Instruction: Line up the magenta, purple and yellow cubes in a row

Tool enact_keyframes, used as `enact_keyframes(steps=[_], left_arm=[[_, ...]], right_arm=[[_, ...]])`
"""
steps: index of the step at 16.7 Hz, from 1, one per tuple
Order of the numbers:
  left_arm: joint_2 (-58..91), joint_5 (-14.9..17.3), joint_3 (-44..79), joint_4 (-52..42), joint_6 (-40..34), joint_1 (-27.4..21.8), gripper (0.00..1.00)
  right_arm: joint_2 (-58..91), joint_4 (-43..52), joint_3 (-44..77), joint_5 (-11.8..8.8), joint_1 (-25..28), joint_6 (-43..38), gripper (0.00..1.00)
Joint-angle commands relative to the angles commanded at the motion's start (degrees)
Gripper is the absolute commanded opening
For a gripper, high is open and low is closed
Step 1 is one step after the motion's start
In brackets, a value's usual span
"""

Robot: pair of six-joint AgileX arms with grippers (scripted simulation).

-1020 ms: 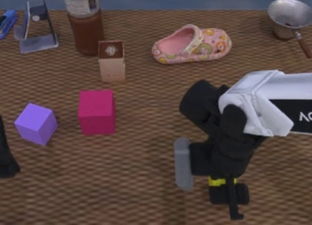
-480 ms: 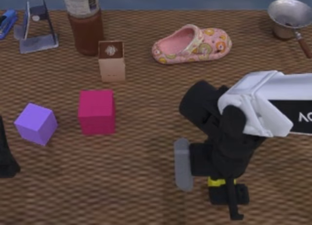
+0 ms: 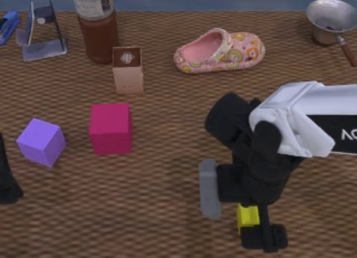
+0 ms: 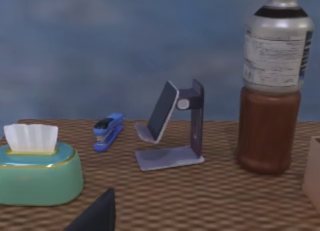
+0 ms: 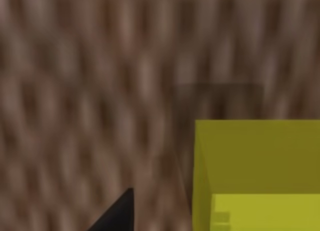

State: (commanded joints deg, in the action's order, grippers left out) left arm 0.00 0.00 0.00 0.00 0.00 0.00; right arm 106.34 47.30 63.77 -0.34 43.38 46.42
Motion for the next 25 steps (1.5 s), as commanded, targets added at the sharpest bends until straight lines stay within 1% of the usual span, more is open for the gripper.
enact_keyframes(steps=[8, 14, 16, 22, 25], left_arm=[[0.0, 0.0, 0.0, 0.0, 0.0, 0.0, 1.0], [0.0, 0.0, 0.0, 0.0, 0.0, 0.0, 1.0], [0.0, 0.0, 0.0, 0.0, 0.0, 0.0, 1.0], [0.57, 0.04, 0.56, -0.43, 0.11, -0.07, 1.0], [5.96, 0.23, 5.75, -4.25, 1.13, -0.5, 1.0]], right_arm=[[-0.36, 1.0, 0.84, 0.01, -0.02, 0.04, 1.0], [-4.51, 13.66, 8.54, -0.07, 0.32, 0.32, 1.0], [-5.53, 15.51, 9.98, -0.03, 0.31, 0.29, 1.0], [-5.9, 15.02, 9.53, -0.09, -0.12, 0.11, 1.0], [-10.87, 11.31, 6.18, -0.63, -2.57, -1.68, 1.0]])
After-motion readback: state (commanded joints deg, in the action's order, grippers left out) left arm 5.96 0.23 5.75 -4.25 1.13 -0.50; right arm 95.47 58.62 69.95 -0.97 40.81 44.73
